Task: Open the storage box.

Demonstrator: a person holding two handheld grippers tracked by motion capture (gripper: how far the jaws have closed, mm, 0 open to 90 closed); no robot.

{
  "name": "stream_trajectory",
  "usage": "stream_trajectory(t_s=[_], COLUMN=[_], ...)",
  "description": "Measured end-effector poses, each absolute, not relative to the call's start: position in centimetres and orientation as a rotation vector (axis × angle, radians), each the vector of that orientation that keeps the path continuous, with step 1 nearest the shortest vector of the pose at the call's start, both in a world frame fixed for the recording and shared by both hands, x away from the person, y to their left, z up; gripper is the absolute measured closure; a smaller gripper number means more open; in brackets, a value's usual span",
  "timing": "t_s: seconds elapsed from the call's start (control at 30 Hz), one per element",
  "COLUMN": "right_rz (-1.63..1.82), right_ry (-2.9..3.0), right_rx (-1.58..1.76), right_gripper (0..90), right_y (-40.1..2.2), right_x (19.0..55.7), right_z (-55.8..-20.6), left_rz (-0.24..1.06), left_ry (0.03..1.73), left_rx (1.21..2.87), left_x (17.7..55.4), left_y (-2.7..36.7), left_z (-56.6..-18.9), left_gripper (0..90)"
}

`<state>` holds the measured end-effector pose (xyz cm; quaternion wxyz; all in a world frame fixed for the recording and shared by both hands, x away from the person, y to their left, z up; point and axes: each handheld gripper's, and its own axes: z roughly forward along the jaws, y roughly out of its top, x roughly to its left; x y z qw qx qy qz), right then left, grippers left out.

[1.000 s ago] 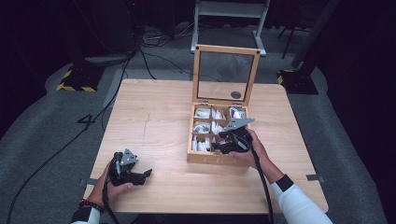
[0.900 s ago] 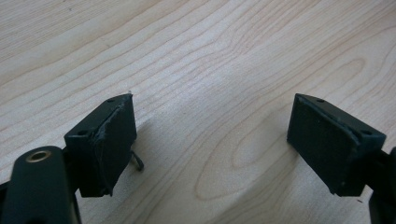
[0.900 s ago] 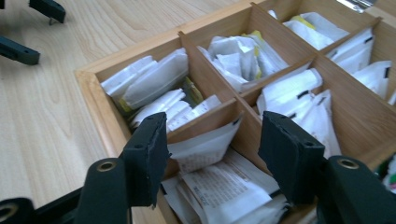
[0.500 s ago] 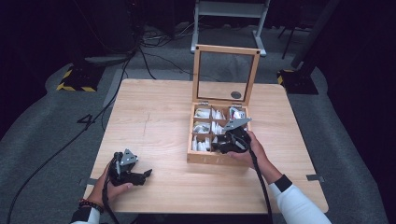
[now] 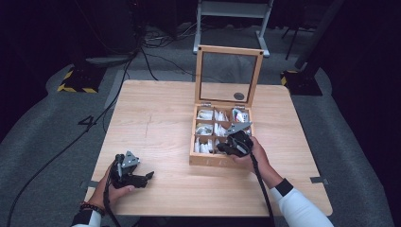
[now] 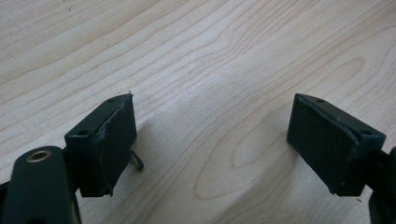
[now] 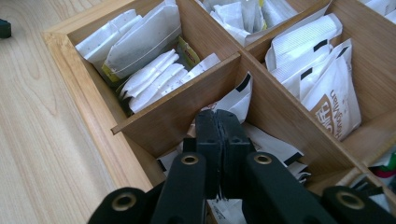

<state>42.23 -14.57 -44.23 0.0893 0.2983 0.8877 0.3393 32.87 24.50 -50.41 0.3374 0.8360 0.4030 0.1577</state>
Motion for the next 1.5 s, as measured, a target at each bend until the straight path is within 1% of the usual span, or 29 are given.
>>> stream_trajectory(t_s=[0.23,0.47,1.5], right_rz=[1.028,1.127,1.311], right_ry=[2.625,2.57,2.45], right_rx=[0.855,0.831,0.753], right_gripper=[90.0,90.0,90.0], right_y=[-15.2,-17.0,-20.4], right_x=[41.8,41.5,41.2], right_z=[-43.9,-42.4,-39.4], left_rz=[0.411,0.407,0.397], left_ry=[1.051,1.052,1.044], left_rx=[2.178,2.176,2.177], left_x=[32.9,32.9,33.0], left_y=[24.5,24.5,24.5], left_z=[-50.4,-50.4,-50.4], left_gripper=[16.3,16.2,16.1])
